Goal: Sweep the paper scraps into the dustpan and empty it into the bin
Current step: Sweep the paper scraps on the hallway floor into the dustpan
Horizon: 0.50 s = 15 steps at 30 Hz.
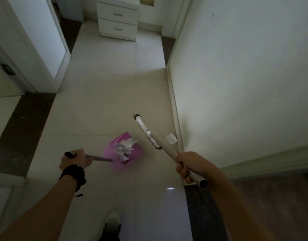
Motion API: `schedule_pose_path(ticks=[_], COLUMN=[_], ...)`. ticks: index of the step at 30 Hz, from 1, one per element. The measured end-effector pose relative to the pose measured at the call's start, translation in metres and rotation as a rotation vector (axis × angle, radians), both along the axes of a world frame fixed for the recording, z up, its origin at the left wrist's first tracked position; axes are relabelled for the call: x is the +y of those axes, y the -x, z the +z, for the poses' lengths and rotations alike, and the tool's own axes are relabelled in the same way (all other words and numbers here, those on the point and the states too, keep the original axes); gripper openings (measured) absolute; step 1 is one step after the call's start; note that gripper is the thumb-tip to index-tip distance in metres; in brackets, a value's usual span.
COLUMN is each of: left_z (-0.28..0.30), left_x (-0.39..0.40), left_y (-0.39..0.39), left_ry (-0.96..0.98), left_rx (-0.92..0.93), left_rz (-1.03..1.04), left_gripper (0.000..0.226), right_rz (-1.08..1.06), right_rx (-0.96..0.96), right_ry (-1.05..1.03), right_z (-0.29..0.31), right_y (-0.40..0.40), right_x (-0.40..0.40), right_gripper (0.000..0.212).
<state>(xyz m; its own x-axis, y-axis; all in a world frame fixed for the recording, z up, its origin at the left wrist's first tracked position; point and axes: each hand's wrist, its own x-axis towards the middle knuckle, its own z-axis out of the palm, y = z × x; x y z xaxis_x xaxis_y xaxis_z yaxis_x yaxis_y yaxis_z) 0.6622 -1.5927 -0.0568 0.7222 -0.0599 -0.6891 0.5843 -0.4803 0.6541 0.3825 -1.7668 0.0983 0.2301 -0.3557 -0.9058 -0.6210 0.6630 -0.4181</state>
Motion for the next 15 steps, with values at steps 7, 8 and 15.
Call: schedule_pose_path(ticks=[7, 8, 15], left_z=[-0.025, -0.035, -0.024], left_x=[-0.094, -0.106, -0.188], left_y=[-0.040, -0.045, -0.035], left_ry=[-0.053, -0.067, -0.212], left_rx=[-0.061, -0.086, -0.241], left_rz=[-0.266, -0.313, -0.583], left_gripper=[0.034, 0.036, 0.038], right_rz=[-0.118, -0.115, -0.167], right_rx=[0.077, 0.101, 0.125], right_ry=[0.162, 0.194, 0.218], right_z=[-0.042, -0.046, -0.062], right_y=[-0.008, -0.009, -0.027], right_x=[-0.046, -0.051, -0.080], right_gripper=[0.009, 0.009, 0.014])
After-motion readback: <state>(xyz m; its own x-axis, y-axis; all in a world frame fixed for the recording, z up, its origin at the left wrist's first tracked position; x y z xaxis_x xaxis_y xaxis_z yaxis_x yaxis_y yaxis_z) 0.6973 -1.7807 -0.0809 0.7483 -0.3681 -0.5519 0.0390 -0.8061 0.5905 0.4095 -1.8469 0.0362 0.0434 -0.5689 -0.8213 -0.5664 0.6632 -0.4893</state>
